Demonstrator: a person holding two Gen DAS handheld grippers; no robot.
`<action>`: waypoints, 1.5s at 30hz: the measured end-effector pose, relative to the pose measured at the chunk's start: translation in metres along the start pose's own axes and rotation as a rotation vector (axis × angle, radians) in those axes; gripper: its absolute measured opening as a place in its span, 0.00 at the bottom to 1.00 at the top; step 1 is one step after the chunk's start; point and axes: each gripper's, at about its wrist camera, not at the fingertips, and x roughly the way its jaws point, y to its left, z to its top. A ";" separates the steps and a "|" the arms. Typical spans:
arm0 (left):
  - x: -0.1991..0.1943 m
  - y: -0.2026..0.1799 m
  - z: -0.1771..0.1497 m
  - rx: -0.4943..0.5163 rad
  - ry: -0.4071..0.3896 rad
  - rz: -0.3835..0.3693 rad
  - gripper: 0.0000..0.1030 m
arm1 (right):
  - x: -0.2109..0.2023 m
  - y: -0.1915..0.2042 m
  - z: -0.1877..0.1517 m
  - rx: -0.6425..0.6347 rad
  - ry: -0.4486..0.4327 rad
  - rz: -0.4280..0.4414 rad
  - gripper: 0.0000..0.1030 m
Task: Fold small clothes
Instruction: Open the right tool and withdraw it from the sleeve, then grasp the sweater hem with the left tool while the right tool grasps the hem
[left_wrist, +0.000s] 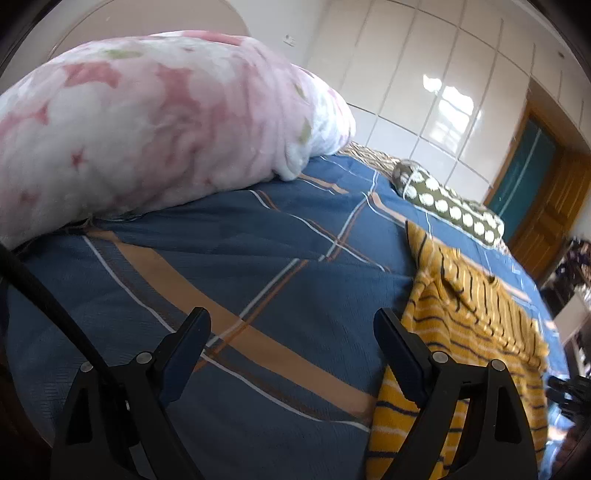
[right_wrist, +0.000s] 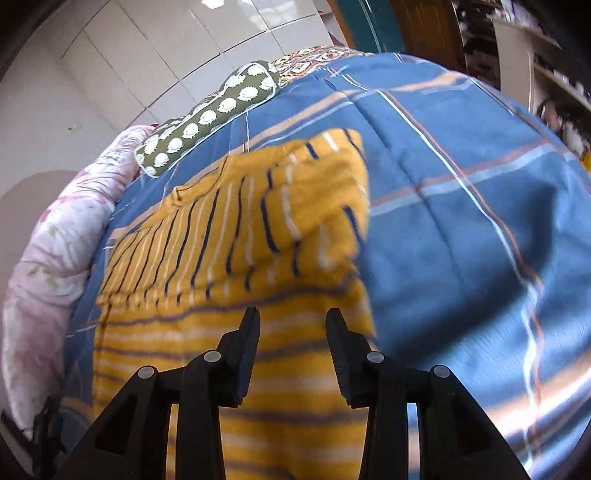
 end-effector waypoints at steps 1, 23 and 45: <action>0.003 -0.003 -0.001 0.013 0.014 -0.008 0.86 | -0.011 -0.007 -0.007 -0.007 -0.006 -0.003 0.40; 0.102 -0.052 -0.001 -0.087 0.570 -0.405 0.79 | -0.059 -0.036 -0.117 -0.136 0.032 0.140 0.52; 0.030 -0.039 -0.068 -0.055 0.681 -0.661 0.42 | -0.029 0.005 -0.149 -0.095 0.152 0.446 0.58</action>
